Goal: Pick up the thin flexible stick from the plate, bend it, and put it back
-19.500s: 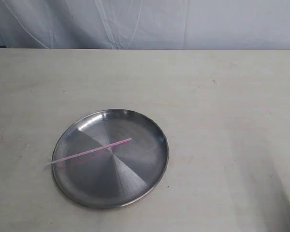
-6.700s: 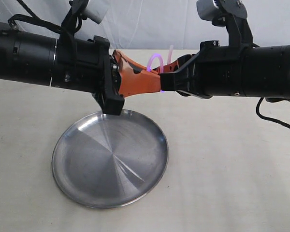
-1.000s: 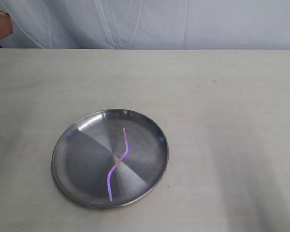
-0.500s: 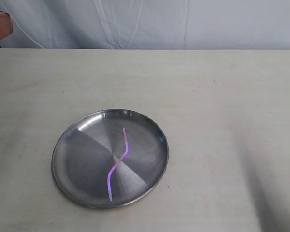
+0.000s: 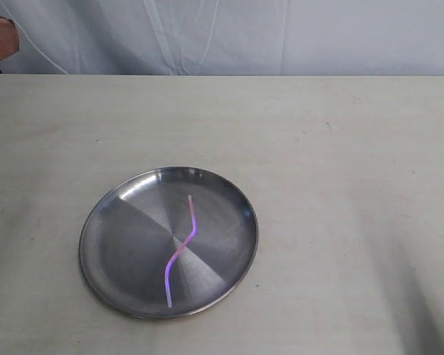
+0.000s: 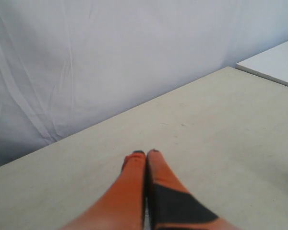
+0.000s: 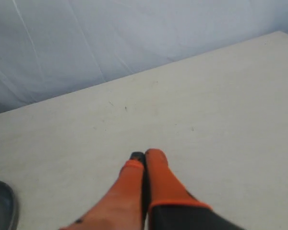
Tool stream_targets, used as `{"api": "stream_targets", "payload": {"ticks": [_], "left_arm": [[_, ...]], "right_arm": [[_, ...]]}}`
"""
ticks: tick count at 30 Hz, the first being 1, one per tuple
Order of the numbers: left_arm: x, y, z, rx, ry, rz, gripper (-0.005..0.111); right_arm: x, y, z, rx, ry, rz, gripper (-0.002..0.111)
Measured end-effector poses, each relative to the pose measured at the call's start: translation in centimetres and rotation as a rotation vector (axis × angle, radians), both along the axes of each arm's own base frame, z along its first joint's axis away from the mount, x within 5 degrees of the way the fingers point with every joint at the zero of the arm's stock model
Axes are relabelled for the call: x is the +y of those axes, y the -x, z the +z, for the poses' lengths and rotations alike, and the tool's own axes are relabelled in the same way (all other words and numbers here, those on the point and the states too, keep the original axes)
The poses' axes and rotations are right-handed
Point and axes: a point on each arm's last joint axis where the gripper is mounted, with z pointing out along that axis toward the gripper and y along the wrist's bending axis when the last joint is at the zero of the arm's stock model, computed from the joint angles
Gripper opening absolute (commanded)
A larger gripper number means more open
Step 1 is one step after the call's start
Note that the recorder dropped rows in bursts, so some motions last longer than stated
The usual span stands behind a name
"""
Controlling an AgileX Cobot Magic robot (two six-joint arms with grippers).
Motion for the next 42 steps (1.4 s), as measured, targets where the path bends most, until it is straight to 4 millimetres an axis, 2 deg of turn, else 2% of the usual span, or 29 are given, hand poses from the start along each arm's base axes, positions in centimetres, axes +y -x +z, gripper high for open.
{"api": "stream_targets", "payload": {"ticks": [10,24,28,31,37,42], "left_arm": [[0.0,0.0,0.0,0.000,0.000,0.000,0.000],[0.0,0.0,0.0,0.000,0.000,0.000,0.000],[0.2,0.0,0.0,-0.030,-0.062,0.005,0.000],[0.5,0.7,-0.2,-0.050,-0.081,0.006,0.000],[2.2,3.7,-3.4,-0.126,-0.057,0.053,0.000],[3.9,5.2,-7.8,-0.084,0.031,0.202,0.000]], "right_arm": [[0.0,0.2,-0.2,0.016,0.077,0.019,-0.001],[0.0,0.2,-0.2,0.013,0.082,0.022,-0.001],[0.0,0.2,-0.2,0.013,0.082,0.022,-0.001],[0.0,0.2,-0.2,0.013,0.082,0.022,-0.001],[0.0,0.2,-0.2,0.013,0.082,0.022,-0.001],[0.0,0.2,-0.2,0.013,0.082,0.022,-0.001]]}}
